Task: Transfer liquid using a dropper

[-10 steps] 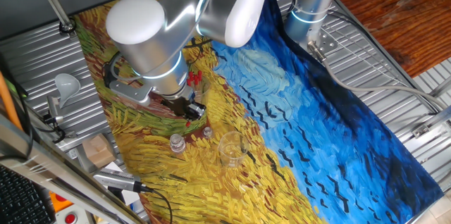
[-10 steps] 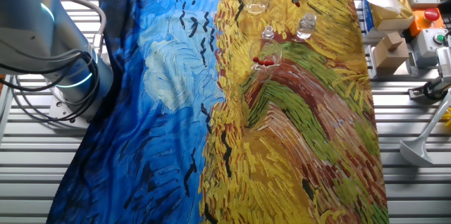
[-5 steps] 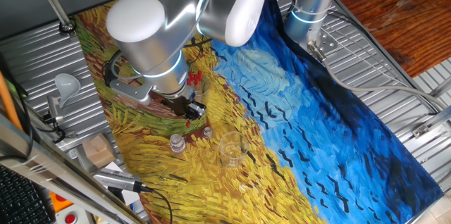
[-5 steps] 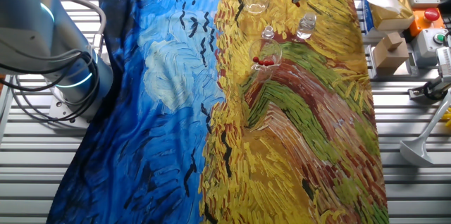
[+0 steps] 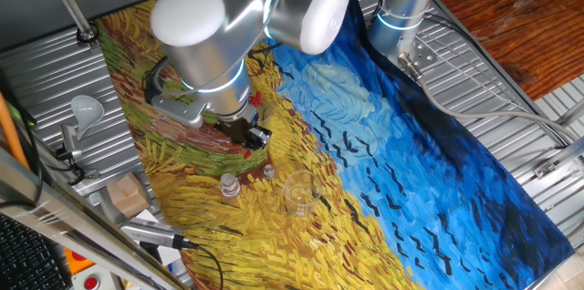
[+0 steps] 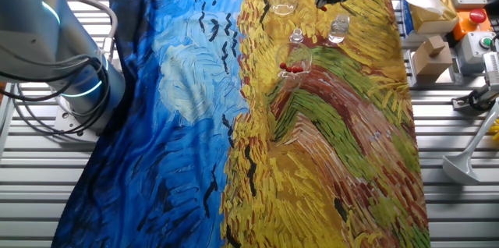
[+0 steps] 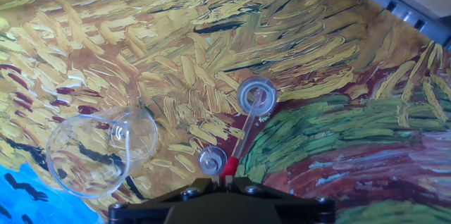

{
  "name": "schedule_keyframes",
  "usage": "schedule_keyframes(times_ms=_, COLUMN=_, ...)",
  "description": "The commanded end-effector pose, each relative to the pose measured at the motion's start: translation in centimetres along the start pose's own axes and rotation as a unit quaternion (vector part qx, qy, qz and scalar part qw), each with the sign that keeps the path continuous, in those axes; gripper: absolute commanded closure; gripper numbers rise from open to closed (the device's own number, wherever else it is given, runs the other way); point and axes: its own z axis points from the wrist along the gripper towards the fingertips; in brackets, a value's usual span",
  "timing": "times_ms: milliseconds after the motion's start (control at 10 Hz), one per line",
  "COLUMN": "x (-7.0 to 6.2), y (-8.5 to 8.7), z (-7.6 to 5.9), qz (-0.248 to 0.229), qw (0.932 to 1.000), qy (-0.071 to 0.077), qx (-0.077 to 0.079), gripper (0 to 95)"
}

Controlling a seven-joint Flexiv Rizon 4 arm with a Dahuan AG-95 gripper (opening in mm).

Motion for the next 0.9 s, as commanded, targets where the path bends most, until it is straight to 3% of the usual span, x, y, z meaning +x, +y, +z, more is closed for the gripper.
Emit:
schedule_keyframes(times_ms=100, x=-0.19, y=-0.20, z=0.22, qz=-0.001, qw=1.0000, qy=-0.002, qx=-0.001, gripper=95.0)
schedule_keyframes(times_ms=900, x=-0.38, y=-0.47, z=0.47, qz=-0.004, qw=1.0000, qy=0.004, qx=-0.004, gripper=95.0)
